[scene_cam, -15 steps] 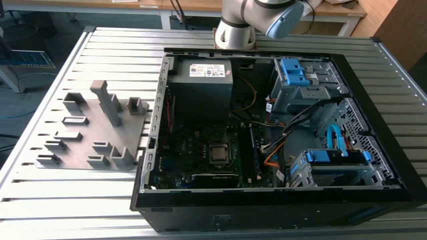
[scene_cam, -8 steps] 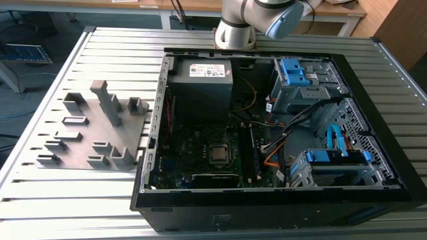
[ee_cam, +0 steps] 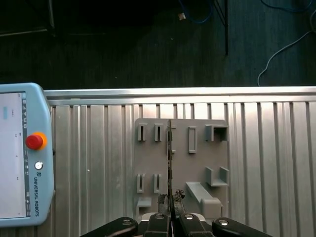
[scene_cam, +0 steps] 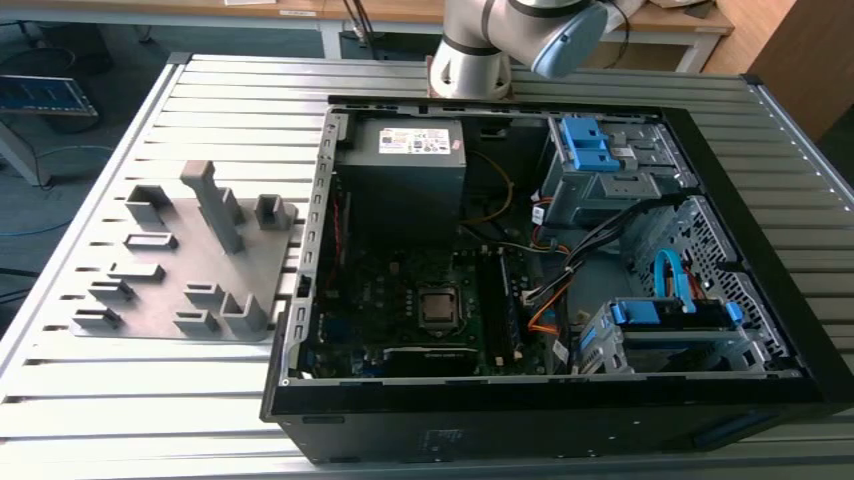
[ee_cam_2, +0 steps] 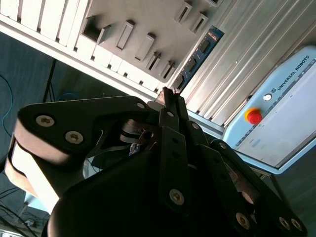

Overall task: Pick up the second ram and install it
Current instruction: 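Pick up the second ram and move it above second insertion slot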

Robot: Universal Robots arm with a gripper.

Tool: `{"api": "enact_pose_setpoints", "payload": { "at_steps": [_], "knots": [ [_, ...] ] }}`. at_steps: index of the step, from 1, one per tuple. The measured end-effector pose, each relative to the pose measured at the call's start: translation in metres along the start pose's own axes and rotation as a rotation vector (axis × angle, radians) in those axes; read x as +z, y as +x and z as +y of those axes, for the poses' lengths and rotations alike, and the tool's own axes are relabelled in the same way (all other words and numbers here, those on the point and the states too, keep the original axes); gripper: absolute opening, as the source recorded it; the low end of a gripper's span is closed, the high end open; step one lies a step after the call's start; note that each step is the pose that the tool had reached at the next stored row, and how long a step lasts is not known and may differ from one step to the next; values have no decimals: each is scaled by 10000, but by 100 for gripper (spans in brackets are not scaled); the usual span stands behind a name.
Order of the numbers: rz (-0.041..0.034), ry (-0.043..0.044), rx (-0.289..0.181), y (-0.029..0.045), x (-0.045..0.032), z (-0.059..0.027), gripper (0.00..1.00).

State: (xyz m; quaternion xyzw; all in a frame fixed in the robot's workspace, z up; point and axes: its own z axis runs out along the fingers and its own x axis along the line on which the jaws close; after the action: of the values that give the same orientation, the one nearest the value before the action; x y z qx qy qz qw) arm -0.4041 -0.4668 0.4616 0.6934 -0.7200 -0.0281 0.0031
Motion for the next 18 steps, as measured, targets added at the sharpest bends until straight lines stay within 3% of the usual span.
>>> {"api": "enact_pose_setpoints", "payload": {
  "at_steps": [18],
  "knots": [
    [1,-1,0,-9,-231,10,14]
  ]
}}
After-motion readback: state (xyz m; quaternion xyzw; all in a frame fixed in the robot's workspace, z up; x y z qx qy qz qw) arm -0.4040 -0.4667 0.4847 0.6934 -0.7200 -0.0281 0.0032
